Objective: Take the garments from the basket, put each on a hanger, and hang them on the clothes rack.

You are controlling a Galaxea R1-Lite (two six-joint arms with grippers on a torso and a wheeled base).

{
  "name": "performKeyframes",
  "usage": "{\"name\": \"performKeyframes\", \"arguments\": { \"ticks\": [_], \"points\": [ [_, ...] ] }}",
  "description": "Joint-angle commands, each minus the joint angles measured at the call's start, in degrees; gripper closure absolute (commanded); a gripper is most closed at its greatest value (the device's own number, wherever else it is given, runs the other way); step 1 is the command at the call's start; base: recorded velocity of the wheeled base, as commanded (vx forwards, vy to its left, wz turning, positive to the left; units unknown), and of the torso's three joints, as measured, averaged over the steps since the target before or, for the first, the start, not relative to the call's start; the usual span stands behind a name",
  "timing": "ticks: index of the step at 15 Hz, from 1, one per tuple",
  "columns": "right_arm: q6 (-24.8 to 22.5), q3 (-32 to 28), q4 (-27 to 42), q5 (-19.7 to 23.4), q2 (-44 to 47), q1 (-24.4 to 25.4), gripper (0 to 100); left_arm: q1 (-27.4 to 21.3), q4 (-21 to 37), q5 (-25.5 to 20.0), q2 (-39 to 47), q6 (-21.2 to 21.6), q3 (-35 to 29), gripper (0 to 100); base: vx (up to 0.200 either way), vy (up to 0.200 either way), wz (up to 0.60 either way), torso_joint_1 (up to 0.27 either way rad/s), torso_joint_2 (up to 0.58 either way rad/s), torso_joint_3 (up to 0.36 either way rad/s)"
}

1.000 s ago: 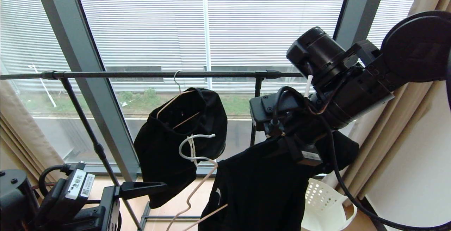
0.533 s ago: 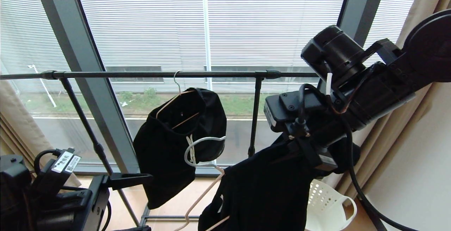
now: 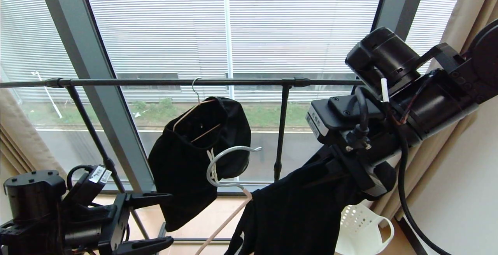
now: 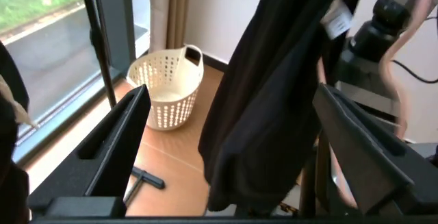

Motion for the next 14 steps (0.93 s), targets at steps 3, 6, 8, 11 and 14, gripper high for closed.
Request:
{"name": "performKeyframes", "arguments": {
  "ticks": [3, 6, 8, 11, 14],
  "points": [
    [0.1, 0.0, -0.2, 0.9, 0.0, 0.1, 100, -3.6, 0.0, 4.0, 1.9, 2.1, 1.0, 0, 0.0, 0.0, 0.0, 0.0, 0.0, 0.0],
    [0.5, 0.0, -1.5, 1.0, 0.1, 0.1, 100, -7.6, 0.0, 5.9, 1.8, 4.8, 2.8, 0, 0.0, 0.0, 0.0, 0.0, 0.0, 0.0],
    [0.7, 0.0, -2.2, 1.2, 0.3, 0.1, 100, -9.6, 0.0, 5.9, 1.9, 5.1, 3.4, 0, 0.0, 0.0, 0.0, 0.0, 0.0, 0.0],
    [1.1, 0.0, -2.2, 3.1, 0.2, 0.4, 100, -10.5, 0.0, 5.9, 2.4, 5.1, 3.3, 0, 0.0, 0.0, 0.0, 0.0, 0.0, 0.0],
    [1.2, -0.5, -2.2, 4.3, 0.2, 1.4, 100, -11.4, 0.0, 5.9, 2.5, 5.0, 3.3, 0, 0.0, 0.0, 0.0, 0.0, 0.0, 0.0]
  ]
}}
